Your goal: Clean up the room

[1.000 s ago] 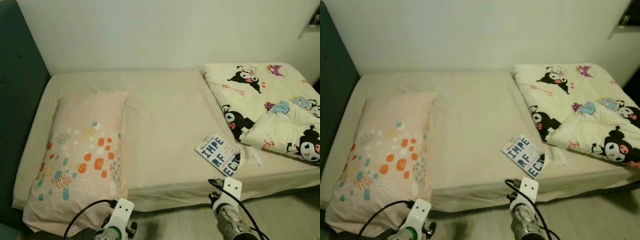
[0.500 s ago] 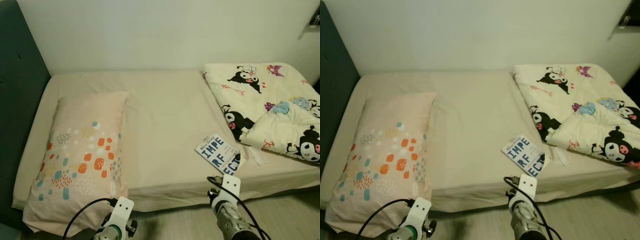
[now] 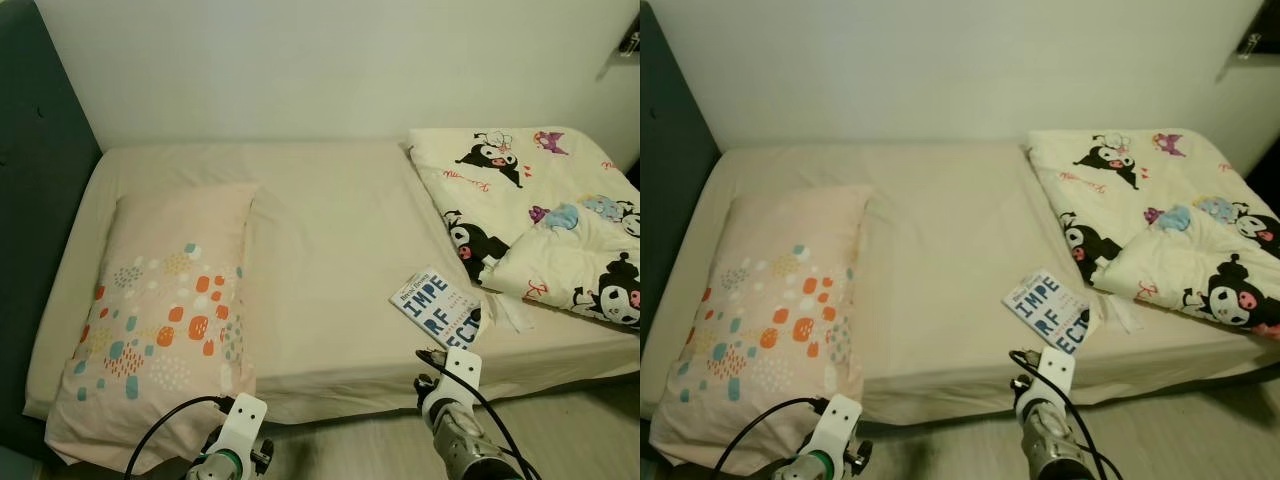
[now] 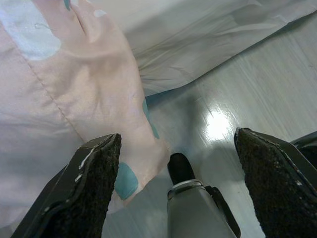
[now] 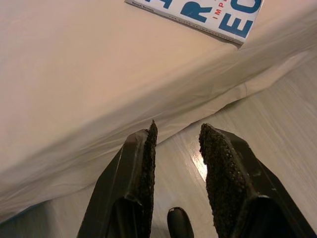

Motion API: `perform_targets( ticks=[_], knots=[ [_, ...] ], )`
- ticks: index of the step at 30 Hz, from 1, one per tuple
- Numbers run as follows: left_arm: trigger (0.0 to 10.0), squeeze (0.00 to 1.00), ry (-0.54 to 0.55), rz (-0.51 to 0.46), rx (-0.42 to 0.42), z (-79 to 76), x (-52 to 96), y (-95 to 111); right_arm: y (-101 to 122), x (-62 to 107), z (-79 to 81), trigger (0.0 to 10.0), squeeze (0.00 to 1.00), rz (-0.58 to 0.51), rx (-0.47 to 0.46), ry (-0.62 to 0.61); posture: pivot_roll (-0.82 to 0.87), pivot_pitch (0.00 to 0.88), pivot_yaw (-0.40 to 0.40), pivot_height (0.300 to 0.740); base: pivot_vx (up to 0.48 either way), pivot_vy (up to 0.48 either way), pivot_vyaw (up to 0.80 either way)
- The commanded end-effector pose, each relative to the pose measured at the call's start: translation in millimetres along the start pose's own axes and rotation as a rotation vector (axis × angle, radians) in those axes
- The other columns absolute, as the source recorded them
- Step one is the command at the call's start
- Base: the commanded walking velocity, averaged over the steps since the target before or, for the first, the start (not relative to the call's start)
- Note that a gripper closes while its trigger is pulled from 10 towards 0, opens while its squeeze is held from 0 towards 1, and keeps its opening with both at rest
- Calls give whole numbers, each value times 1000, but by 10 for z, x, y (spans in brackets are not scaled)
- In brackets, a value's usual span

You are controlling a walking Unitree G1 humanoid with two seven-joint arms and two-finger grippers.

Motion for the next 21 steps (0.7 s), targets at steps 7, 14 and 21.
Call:
perform_targets(
  ticks=[7,14,21],
  knots=[
    [10000,0,-3,15,4,-19,9,-55,72,1,-47,10000,0,-43,8,-17,71,0,23,740,0,0,0],
    [10000,0,-6,17,10,-25,10,-58,101,0,-39,10000,0,-57,16,-10,69,0,24,740,0,0,0],
    [10000,0,-6,17,12,-26,10,-59,108,1,-34,10000,0,-61,18,-10,70,0,25,740,0,0,0]
  ],
)
Point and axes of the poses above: a point about 5 cm out from each wrist's last joint towards the gripper, its own x axis pointing back from the gripper into the wrist, its own y axis along the axis of the wrist's last joint, z = x × y, the point moved 6 cm from there along -x, pointing out of the wrist towards the gripper, and after that the axes turned 1 degree about x, right-handed, at the moved point
